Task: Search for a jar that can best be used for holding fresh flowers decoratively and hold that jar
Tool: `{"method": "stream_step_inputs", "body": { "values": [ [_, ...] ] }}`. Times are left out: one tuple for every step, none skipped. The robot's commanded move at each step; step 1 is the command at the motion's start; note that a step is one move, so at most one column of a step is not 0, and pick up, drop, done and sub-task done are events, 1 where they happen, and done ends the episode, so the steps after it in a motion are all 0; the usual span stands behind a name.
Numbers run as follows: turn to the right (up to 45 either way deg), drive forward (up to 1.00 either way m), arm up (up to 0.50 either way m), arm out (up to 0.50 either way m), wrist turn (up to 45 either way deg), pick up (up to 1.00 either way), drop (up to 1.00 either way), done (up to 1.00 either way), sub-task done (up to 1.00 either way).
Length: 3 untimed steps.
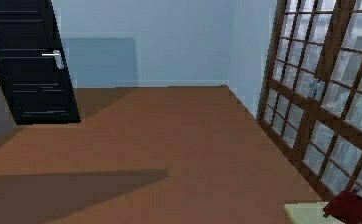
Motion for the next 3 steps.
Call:
{"method": "stream_step_inputs", "body": {
  "values": [
    [0.0, 0.00, 0.50, 0.00, 0.0, 0.00, 0.00, 0.00, 0.00],
    [0.0, 0.00, 0.38, 0.00, 0.0, 0.00, 0.00, 0.00, 0.00],
    [0.0, 0.00, 0.00, 0.16, 0.0, 0.00, 0.00, 0.00, 0.00]
  ]
}}
